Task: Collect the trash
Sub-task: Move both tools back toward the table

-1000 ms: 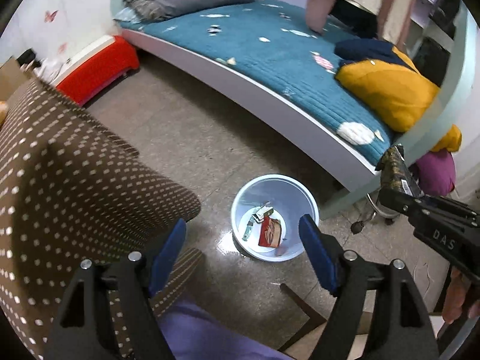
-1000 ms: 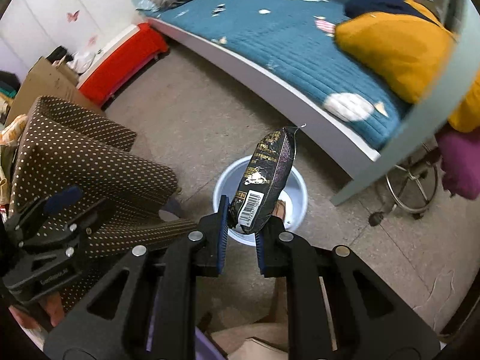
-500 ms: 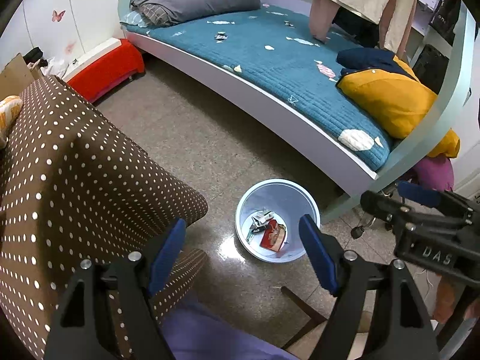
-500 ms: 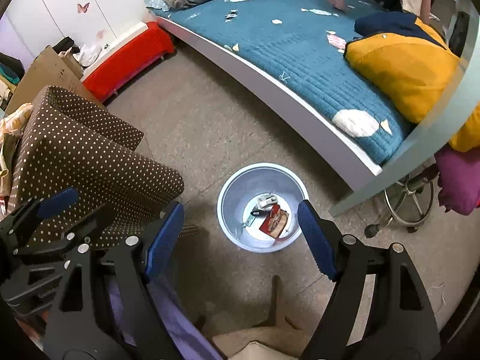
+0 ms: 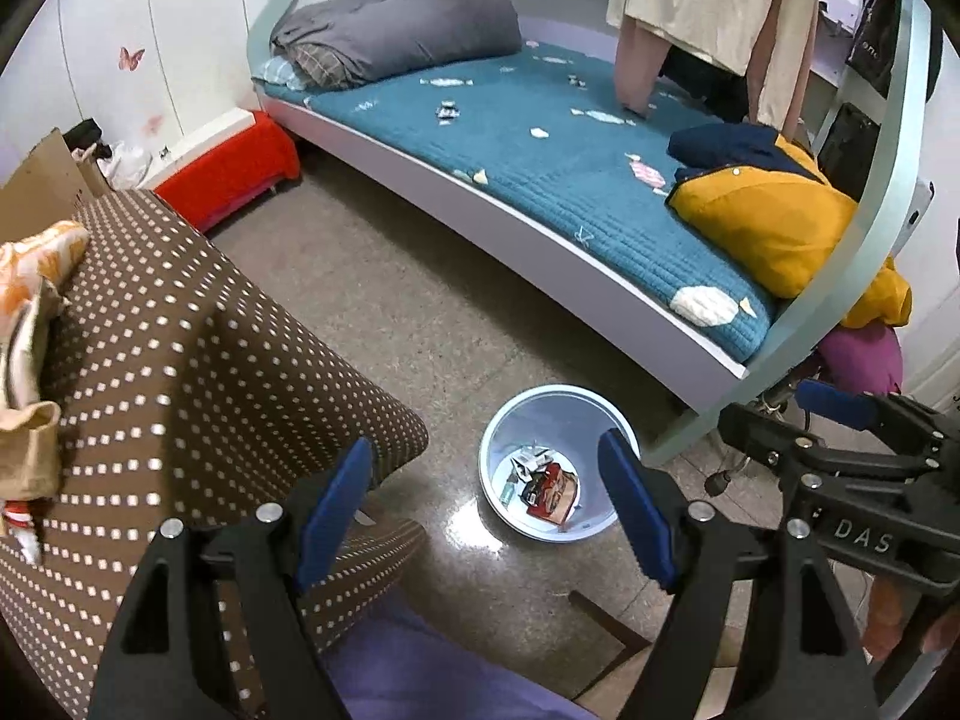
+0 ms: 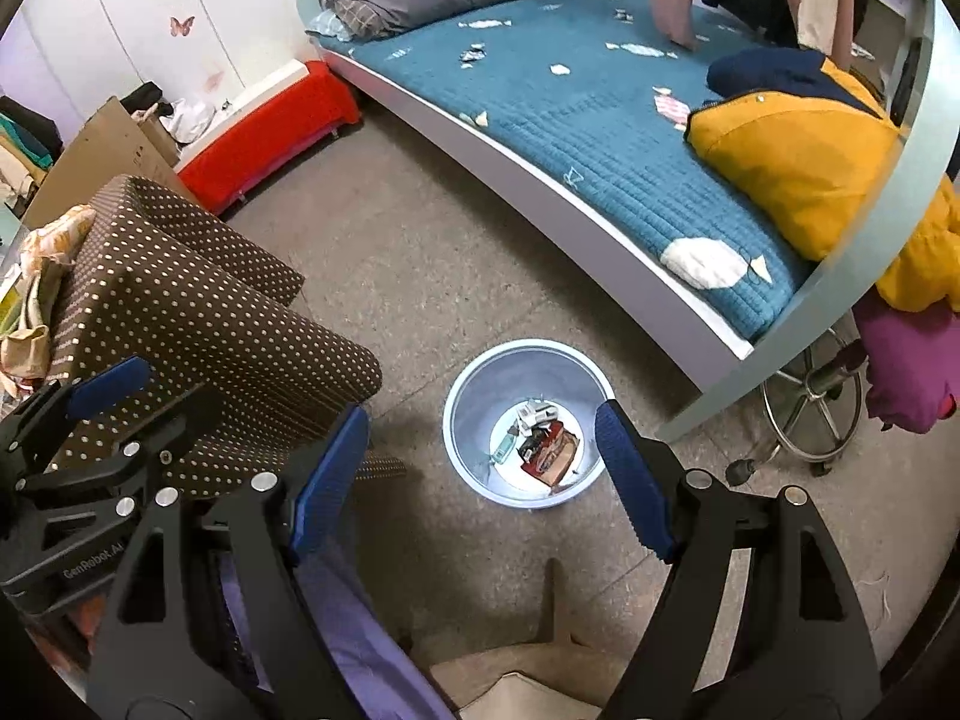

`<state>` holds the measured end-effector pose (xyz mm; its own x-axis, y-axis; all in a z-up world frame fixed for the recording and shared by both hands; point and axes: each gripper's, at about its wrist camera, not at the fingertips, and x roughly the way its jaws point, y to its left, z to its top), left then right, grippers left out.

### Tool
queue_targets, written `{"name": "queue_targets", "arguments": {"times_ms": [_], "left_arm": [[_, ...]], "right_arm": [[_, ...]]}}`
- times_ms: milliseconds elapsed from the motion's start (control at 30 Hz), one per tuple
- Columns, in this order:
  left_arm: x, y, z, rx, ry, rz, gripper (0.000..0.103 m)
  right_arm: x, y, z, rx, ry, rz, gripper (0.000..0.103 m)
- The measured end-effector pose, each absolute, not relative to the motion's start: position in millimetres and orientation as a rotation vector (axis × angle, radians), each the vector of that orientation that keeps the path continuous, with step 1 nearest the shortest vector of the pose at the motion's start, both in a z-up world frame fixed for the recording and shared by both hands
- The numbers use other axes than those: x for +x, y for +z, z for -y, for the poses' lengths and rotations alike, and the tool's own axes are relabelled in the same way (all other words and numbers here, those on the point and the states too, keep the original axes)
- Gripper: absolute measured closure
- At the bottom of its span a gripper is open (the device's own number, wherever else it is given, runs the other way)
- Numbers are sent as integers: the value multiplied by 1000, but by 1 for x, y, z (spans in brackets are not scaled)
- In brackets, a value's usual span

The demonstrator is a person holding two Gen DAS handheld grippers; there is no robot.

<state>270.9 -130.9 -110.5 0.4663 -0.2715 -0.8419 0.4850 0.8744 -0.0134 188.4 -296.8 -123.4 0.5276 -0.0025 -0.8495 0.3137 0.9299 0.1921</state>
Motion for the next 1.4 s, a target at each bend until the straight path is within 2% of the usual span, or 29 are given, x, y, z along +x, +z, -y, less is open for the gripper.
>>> {"name": "queue_targets", "arguments": {"times_ms": [767, 1400], "left_arm": [[241, -43, 46, 135, -372, -821, 24], [229, -25, -89, -5, -119, -774, 24]], "right_arm": [[192, -59, 219, 229, -55, -862, 26], [226, -32, 87, 87, 174, -835, 26]]}}
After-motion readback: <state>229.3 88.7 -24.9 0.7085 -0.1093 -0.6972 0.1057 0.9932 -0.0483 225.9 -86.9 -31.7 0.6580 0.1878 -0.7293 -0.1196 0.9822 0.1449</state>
